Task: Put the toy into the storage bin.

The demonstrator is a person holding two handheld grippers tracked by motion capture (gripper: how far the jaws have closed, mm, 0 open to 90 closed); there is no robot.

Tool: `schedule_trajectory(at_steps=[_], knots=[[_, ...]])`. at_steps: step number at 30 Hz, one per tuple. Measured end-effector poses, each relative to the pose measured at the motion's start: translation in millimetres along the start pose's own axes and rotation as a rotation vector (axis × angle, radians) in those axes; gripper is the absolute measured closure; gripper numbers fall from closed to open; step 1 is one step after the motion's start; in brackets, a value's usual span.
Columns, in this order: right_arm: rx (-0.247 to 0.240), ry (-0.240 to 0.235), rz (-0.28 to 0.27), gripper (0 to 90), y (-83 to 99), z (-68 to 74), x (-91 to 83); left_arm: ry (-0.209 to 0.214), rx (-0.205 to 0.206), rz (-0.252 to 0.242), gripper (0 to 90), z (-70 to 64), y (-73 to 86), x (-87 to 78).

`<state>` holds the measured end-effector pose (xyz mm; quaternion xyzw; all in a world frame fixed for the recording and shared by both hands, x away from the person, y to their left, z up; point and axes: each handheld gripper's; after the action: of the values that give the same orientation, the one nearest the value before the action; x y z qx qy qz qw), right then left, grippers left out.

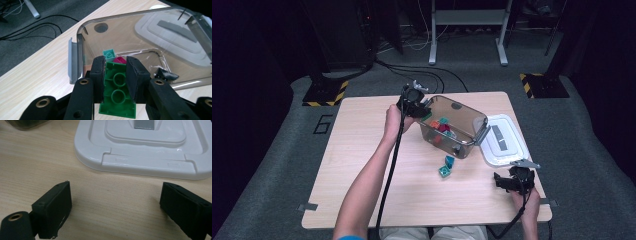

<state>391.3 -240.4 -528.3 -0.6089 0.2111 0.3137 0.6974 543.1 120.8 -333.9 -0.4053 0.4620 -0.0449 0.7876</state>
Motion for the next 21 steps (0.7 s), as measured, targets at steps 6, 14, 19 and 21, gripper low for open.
schedule_trajectory(at_steps=[6, 14, 19, 21], knots=[[0.000, -0.002, 0.001, 10.0, 0.0, -0.1, 0.0, -0.004, -0.007, 0.009, 68.7, 1.7, -5.4, 10.0], [-0.001, -0.002, 0.000, 10.1, 0.0, -0.1, 0.0, 0.008, -0.009, 0.031, 68.7, -2.2, -10.7, 30.2], [-0.001, -0.001, 0.000, 10.1, 0.0, -0.1, 0.0, 0.014, -0.012, 0.048, 68.7, -1.0, -13.7, 40.2], [-0.001, -0.002, 0.000, 10.1, 0.0, -0.1, 0.1, 0.017, -0.012, 0.048, 68.7, -1.4, -14.0, 43.4]])
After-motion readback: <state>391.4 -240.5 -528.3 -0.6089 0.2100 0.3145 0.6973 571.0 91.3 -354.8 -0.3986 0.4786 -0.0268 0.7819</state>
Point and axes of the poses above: each handheld gripper's, and its own axes: x roughly forward along the jaws, y roughly out of its underside, z roughly to its left, and after that the axes turned 13 degrees about x, right-handed
